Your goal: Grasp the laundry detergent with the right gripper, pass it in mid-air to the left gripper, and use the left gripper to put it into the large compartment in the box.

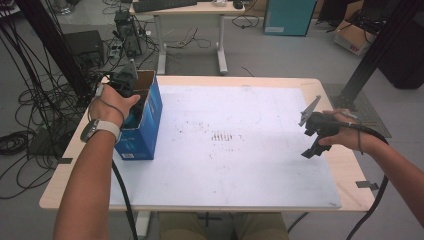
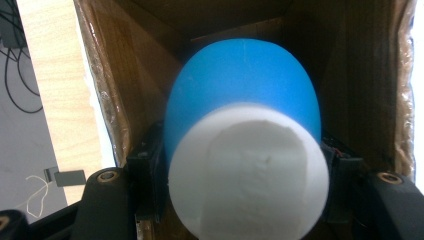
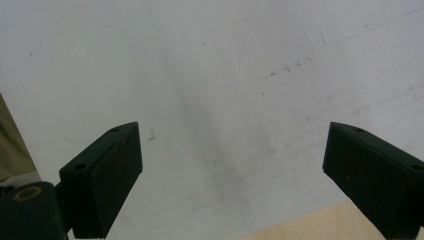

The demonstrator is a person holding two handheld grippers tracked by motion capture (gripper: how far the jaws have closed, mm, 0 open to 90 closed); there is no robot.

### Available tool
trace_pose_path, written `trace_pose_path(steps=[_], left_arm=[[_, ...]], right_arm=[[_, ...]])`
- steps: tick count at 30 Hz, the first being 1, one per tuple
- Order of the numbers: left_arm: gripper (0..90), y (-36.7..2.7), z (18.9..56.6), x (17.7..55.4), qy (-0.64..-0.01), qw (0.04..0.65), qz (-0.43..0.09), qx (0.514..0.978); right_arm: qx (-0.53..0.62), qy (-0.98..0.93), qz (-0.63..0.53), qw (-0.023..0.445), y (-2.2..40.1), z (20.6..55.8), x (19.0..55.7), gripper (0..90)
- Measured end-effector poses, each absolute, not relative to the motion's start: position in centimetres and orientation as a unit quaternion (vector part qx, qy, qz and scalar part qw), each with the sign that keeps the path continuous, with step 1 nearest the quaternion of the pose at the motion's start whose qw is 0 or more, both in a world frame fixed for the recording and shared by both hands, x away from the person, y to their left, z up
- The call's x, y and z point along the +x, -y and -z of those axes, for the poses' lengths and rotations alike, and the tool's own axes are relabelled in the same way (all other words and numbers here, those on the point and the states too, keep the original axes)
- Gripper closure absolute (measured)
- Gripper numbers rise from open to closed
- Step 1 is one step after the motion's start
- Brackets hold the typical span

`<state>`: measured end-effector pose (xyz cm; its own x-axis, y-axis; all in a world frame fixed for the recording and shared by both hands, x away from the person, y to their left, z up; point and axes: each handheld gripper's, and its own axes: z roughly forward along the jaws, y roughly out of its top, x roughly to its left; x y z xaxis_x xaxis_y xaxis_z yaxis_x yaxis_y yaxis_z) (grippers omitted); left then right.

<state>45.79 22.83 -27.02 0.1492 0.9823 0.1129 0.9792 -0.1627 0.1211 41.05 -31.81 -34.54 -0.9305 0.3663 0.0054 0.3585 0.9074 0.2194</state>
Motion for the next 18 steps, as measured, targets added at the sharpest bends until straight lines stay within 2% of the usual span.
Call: trace_pose_path(steps=[18], left_arm=[[37.3, -22.67, 27.09, 46.16, -0.644, 0.007, -0.083, 0.760]], right_arm=[[0.194, -0.975, -0.107, 0.013, 31.83, 34.65, 40.96, 8.5]])
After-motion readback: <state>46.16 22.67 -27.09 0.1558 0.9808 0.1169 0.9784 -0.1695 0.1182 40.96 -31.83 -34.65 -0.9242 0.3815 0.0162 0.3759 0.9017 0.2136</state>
